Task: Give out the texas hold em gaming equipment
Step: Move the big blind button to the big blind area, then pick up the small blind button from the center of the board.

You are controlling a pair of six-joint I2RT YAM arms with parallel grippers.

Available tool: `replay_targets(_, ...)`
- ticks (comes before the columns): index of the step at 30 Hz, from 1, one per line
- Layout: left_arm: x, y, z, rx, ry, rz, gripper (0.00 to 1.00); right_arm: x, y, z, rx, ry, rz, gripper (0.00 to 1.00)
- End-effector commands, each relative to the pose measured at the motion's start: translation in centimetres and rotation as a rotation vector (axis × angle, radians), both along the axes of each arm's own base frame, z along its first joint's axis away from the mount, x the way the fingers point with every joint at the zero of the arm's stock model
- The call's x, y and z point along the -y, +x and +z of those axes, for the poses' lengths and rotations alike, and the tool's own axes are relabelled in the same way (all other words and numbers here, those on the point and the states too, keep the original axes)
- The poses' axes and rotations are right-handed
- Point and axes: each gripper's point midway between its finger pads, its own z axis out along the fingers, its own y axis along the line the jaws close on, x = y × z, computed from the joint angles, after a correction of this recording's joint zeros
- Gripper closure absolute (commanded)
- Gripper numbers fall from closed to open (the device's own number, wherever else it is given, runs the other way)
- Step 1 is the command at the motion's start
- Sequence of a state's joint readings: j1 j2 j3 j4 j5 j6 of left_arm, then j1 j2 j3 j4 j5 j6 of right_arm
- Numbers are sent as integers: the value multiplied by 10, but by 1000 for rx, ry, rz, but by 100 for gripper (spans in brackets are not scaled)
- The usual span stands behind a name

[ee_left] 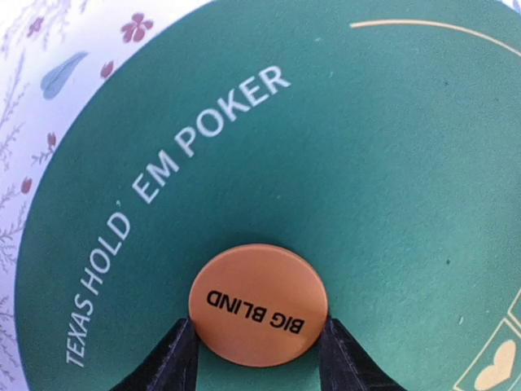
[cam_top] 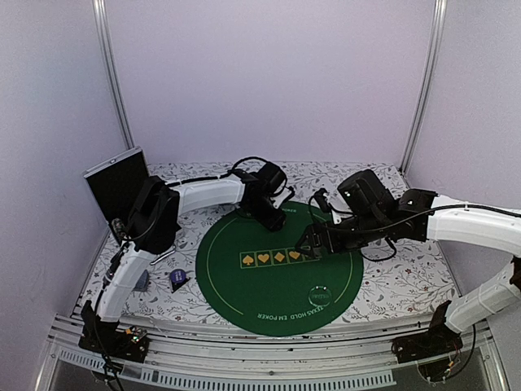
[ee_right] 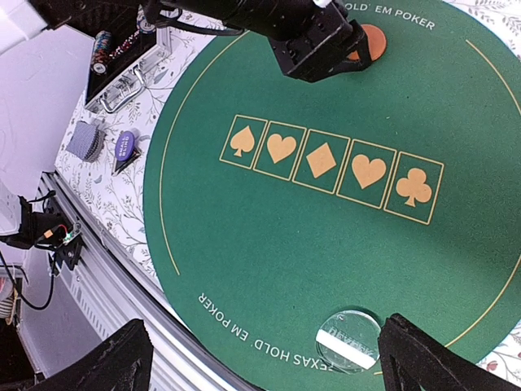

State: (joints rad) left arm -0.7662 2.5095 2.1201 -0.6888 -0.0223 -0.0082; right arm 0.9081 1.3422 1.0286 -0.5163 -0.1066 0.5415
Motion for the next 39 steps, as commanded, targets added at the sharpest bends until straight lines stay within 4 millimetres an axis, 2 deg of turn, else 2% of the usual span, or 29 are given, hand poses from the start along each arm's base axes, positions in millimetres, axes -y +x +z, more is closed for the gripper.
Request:
replay_targets(1,4,-4,-7,-5,44,-32,48,7,3,14,25,13,-32,1)
replay_targets(5,6,-5,10,-5,19,-26,32,8,2,14,24,13,-36,1)
replay_targets(9,6,-8,49,20,-24,-26,21,7,2,15,23,15,-35,1)
replay_targets(12,-5,-18,80,24,-42,0,17,7,2,17,26,19,-33,1)
replay_targets(14,-21,-29,97,19,-41,34,17,8,2,18,32,20,-33,1)
replay_targets(15,-31,-36,116,36,-56,52,17,10,2,18,35,20,-34,1)
replay_targets(16,-43,-43,110,22,-32,74,16,10,1,18,38,19,-33,1)
replay_targets(20,-102,-78,124,-11,-18,211,13,13,0,14,45,3,-23,1)
replay_targets(23,-144,-113,120,-54,-4,298,9,12,1,10,48,-9,-9,1)
replay_targets(26,-196,-151,92,-115,83,423,6,11,1,8,49,-14,6,1)
replay_targets(30,-252,-179,69,-167,99,596,6,8,1,6,57,-7,20,1)
replay_targets(34,-279,-198,45,-227,100,683,9,8,0,1,55,-12,27,1)
replay_targets(39,-292,-206,26,-237,106,735,17,12,-3,-2,53,-13,26,1)
